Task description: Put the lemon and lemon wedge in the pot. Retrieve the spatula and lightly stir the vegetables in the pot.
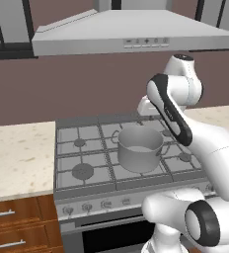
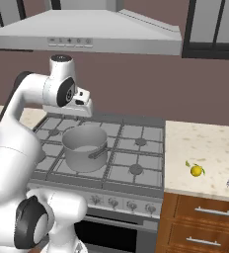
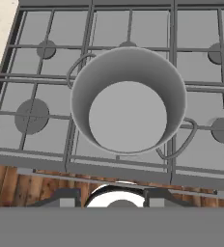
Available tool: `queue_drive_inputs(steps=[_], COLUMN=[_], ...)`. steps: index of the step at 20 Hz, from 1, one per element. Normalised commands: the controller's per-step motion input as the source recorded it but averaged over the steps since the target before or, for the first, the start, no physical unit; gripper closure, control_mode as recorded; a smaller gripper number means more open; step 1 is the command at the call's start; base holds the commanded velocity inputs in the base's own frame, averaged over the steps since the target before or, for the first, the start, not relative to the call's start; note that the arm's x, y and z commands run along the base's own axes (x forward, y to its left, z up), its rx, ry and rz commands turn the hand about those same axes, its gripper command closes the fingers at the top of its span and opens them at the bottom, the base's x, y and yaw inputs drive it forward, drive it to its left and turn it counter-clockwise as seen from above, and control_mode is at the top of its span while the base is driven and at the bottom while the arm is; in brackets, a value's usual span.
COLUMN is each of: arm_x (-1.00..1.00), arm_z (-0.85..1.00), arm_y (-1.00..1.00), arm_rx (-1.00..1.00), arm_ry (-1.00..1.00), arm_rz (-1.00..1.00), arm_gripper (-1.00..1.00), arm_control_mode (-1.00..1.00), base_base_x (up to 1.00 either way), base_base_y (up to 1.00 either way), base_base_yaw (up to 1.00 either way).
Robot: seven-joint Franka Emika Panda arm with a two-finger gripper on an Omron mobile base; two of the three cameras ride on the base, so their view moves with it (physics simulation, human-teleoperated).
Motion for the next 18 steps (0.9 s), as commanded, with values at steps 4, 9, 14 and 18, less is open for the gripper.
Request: queue_drive_inputs(steps=[4, 9, 14, 18], arm_x=[-0.11, -0.36, -0.33, -0.13], arm_z=[-0.02, -0.06, -0.04, -0.05], arm_y=[-0.04, -0.34, -0.62, -0.71], arm_rx=[0.0, 0.0, 0.0, 0.0], arm_ry=[-0.02, -0.18, -0.09, 0.0], arm_rz=[0.0, 0.01, 0.05, 0.0], arm_gripper=[-1.0, -1.0, -1.0, -1.0], arm_control_mode=[-1.0, -1.0, -1.0, -1.0], base_base_x=[0.0, 0.0, 0.0, 0.0], base_base_y=[0.0, 0.0, 0.0, 0.0], base_base_yaw=[0.0, 0.0, 0.0, 0.0])
